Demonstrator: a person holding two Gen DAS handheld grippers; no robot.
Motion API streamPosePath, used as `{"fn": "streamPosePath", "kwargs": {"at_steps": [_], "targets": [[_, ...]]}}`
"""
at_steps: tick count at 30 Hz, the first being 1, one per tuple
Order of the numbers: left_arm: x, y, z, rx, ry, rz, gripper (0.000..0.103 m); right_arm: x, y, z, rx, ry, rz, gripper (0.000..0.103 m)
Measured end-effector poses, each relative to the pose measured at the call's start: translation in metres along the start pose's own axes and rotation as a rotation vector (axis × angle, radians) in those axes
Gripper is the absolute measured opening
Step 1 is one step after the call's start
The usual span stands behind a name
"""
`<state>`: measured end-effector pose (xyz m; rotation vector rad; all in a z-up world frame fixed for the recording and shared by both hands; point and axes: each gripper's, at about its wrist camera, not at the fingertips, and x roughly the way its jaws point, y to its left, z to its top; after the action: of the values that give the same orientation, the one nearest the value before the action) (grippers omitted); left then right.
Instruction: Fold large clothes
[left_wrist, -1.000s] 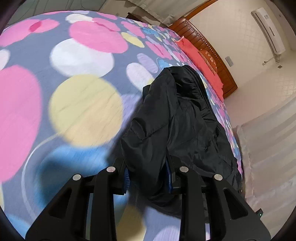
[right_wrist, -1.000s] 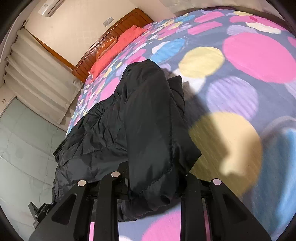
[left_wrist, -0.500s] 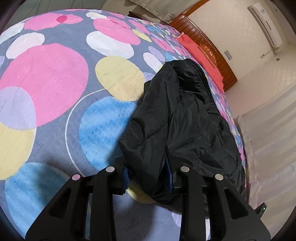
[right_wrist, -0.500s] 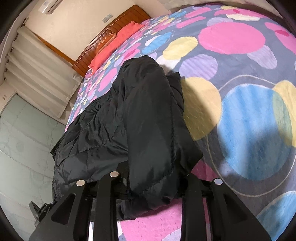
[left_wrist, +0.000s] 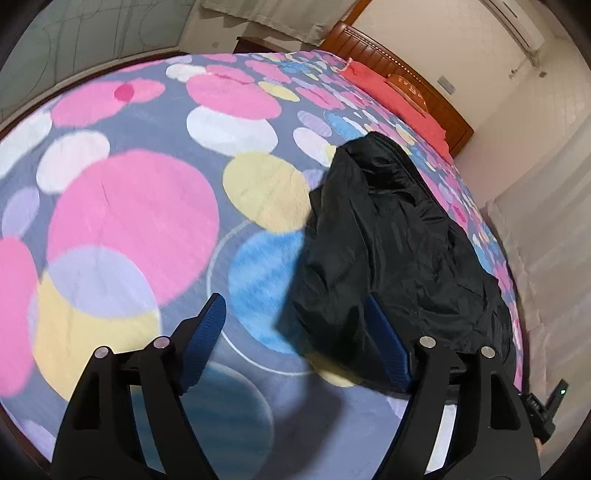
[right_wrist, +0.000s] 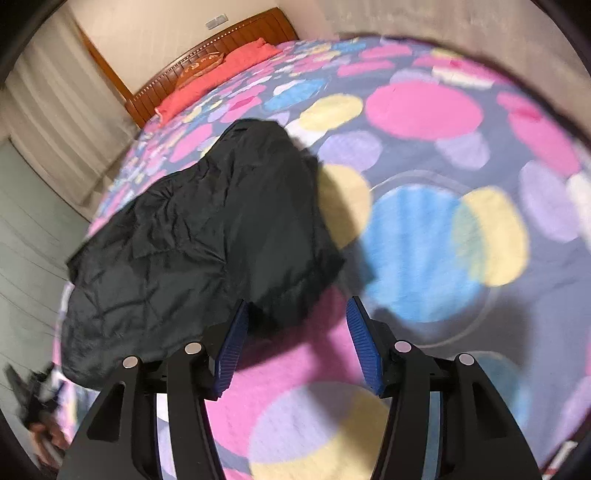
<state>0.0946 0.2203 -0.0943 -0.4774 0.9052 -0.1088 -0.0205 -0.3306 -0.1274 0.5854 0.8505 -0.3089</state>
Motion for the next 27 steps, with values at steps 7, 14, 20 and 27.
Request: {"fn": "streamPosePath", "kwargs": {"at_steps": [7, 14, 20, 27], "targets": [[0.011, -0.007, 0.042, 0.04, 0.046, -0.063, 0.078, -0.028, 0.075, 0.012, -0.232, -0.148, -0.093, 0.055], [0.052, -0.023, 0.072, 0.058, 0.149, -0.186, 0.078, 0.013, 0.172, 0.017, -0.382, -0.13, -0.016, 0.055], [0.09, -0.031, 0.086, 0.089, 0.217, -0.22, 0.078, 0.058, 0.222, 0.013, -0.451, -0.119, -0.076, 0.055], [0.122, -0.031, 0.083, 0.097, 0.295, -0.247, 0.078, 0.104, 0.221, -0.002, -0.439, -0.038, -0.13, 0.055]]}}
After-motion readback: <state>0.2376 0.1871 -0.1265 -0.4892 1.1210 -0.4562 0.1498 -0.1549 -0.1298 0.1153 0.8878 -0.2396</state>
